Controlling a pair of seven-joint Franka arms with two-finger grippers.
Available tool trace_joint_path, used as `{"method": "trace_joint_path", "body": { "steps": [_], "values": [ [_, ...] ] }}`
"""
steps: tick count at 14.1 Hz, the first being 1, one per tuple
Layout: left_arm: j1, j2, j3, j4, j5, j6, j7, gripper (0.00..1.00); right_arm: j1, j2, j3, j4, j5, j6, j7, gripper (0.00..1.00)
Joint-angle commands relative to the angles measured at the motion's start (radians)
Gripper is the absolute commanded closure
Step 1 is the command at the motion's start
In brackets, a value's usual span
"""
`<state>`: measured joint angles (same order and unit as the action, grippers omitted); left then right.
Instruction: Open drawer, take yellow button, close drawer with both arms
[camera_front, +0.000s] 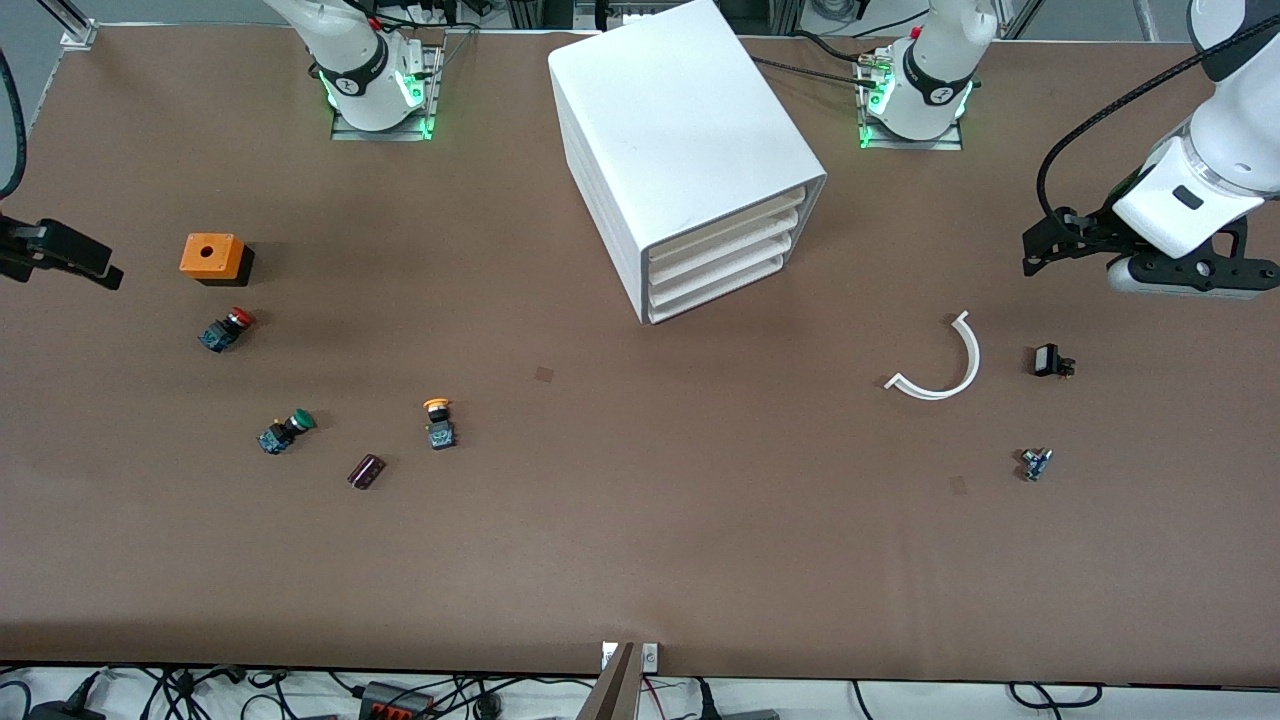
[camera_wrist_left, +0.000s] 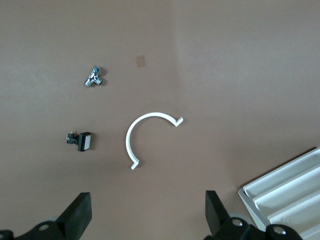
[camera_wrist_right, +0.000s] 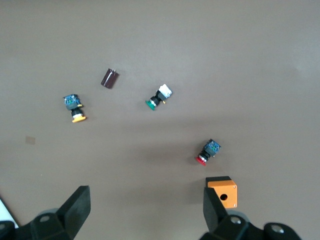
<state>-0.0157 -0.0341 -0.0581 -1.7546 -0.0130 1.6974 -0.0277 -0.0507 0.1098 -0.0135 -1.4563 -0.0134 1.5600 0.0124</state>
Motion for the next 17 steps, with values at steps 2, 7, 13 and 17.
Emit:
{"method": "trace_joint_path", "body": {
  "steps": [2, 7, 13, 17],
  "values": [
    [-0.001, -0.015, 0.000, 0.010, 0.002, -0.042, 0.025, 0.00, -0.008, -0.113, 0.012, -0.153, -0.019, 0.057, -0.011, 0.00],
    [-0.001, -0.015, -0.002, 0.012, 0.002, -0.041, 0.025, 0.00, -0.011, -0.125, 0.012, -0.176, -0.020, 0.055, -0.040, 0.00],
    [-0.001, -0.015, -0.008, 0.012, 0.002, -0.044, 0.025, 0.00, -0.009, -0.124, 0.012, -0.171, -0.019, 0.055, -0.040, 0.00],
    [-0.001, -0.015, -0.008, 0.012, 0.002, -0.042, 0.025, 0.00, -0.012, -0.122, 0.012, -0.170, -0.019, 0.048, -0.038, 0.00]
  ]
}}
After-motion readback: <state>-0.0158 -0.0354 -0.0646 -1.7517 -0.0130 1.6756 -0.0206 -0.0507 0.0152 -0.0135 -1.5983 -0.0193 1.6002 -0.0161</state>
